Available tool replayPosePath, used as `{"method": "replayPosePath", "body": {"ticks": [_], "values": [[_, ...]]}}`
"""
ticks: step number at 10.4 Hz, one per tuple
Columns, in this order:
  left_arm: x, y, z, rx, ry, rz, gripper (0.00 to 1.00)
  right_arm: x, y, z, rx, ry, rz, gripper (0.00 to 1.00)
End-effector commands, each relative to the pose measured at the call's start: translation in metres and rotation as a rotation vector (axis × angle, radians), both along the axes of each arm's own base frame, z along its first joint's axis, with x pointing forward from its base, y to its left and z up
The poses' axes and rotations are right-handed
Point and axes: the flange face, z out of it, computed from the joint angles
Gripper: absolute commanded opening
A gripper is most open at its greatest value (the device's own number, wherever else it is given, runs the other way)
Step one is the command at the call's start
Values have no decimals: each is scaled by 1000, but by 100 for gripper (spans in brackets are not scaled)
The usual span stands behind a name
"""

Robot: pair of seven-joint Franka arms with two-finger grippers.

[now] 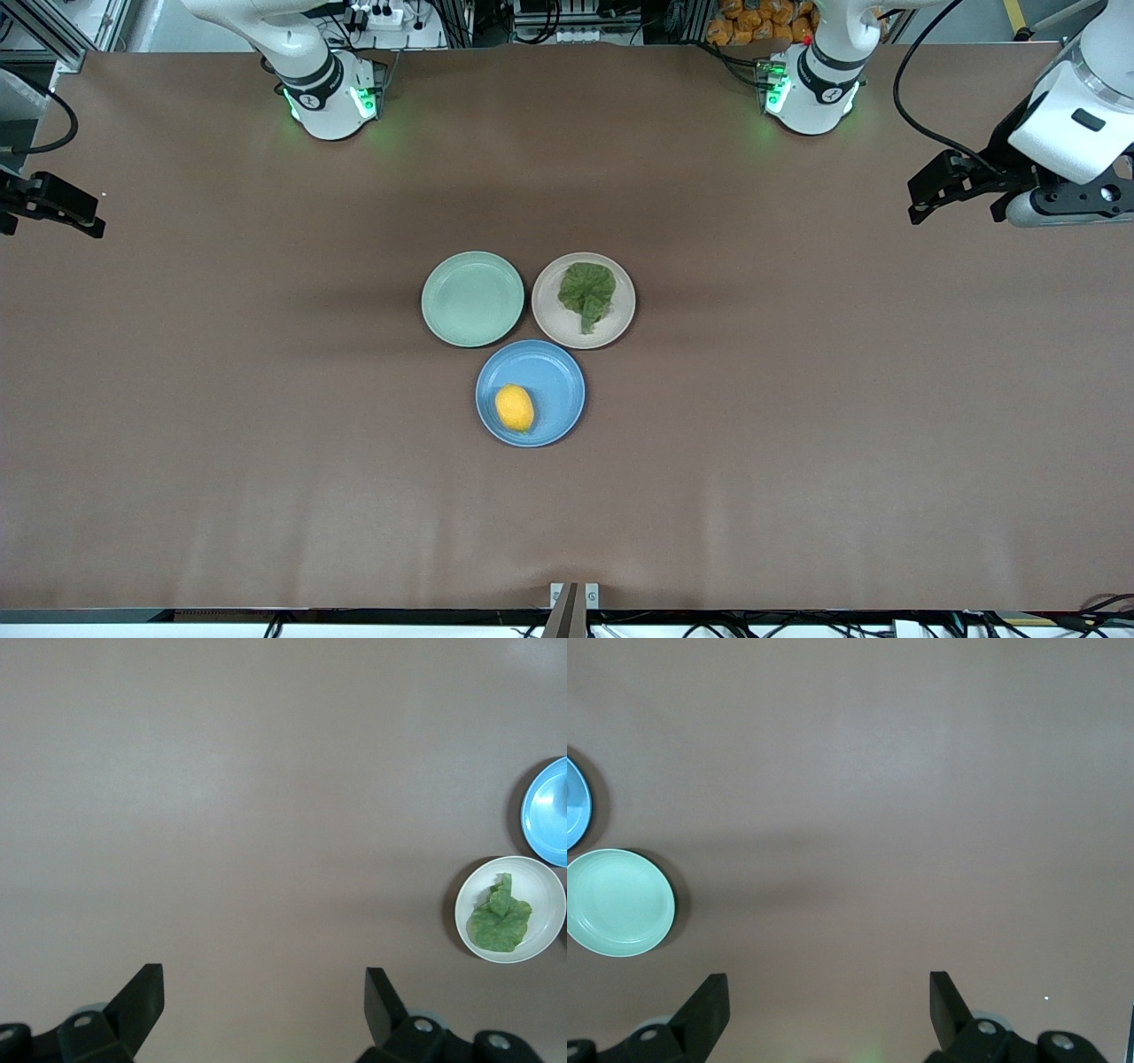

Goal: Place lemon and lettuce in plates

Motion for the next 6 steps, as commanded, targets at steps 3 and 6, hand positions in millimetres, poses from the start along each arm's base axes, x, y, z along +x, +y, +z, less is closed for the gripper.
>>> {"method": "replayPosePath", "body": {"ticks": [3, 6], "values": [[8, 1, 7, -21, -39, -26, 100, -4, -1, 10, 1, 1, 10, 100], [8, -1, 9, -22, -51, -29, 100, -4, 2, 9, 11, 6, 14, 100]]}}
